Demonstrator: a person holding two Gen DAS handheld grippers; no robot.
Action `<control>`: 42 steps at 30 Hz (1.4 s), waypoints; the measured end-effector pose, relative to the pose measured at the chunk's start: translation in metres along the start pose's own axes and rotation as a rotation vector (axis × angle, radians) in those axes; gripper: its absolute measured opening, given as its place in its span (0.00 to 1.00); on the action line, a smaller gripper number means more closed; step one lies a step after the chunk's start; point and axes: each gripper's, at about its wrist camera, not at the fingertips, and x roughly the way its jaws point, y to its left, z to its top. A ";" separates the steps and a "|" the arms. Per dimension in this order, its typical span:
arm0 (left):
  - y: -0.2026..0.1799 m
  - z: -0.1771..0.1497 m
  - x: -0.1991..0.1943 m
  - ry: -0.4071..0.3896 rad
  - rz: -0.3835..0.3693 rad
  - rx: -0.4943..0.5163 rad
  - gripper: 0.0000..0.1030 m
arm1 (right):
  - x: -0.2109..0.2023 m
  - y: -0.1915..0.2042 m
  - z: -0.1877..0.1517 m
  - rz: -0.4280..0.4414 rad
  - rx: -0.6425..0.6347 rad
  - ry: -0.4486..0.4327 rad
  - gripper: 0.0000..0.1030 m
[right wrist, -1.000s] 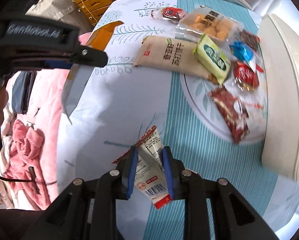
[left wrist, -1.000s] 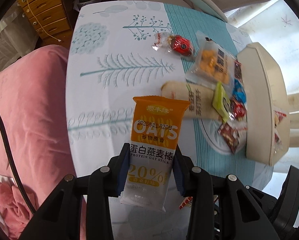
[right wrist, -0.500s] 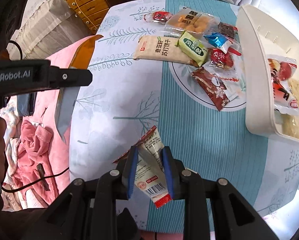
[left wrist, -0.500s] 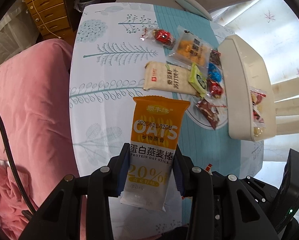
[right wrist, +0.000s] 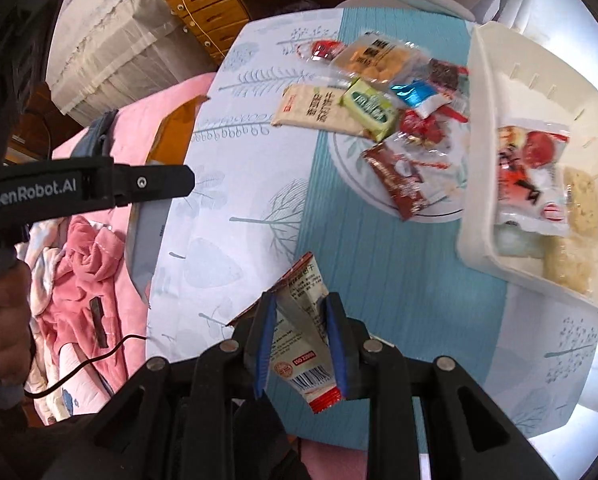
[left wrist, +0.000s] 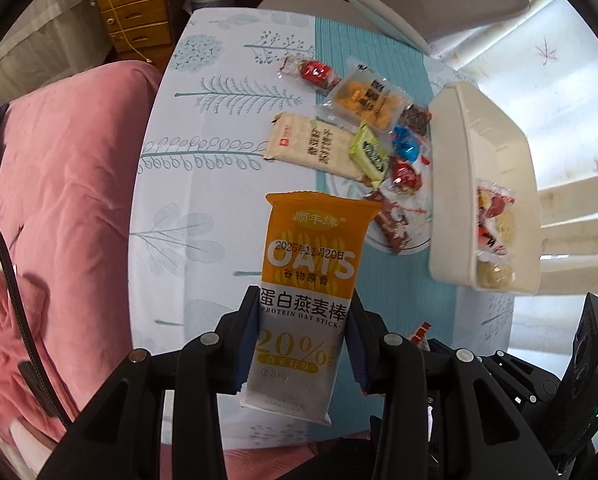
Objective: Organize snacks
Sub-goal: 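Carry the OATS bar and white-red LIPO pack over the white tray and release both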
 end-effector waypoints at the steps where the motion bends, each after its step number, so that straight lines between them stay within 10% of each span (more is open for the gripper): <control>1: -0.004 -0.001 -0.002 -0.008 -0.001 -0.005 0.37 | -0.006 -0.005 0.000 0.007 -0.008 -0.007 0.25; 26: -0.159 0.005 -0.032 -0.216 -0.102 -0.004 0.37 | -0.110 -0.128 0.003 -0.018 -0.177 -0.335 0.25; 42: -0.224 0.032 -0.006 -0.242 -0.176 0.068 0.38 | -0.122 -0.194 0.009 -0.092 -0.104 -0.381 0.25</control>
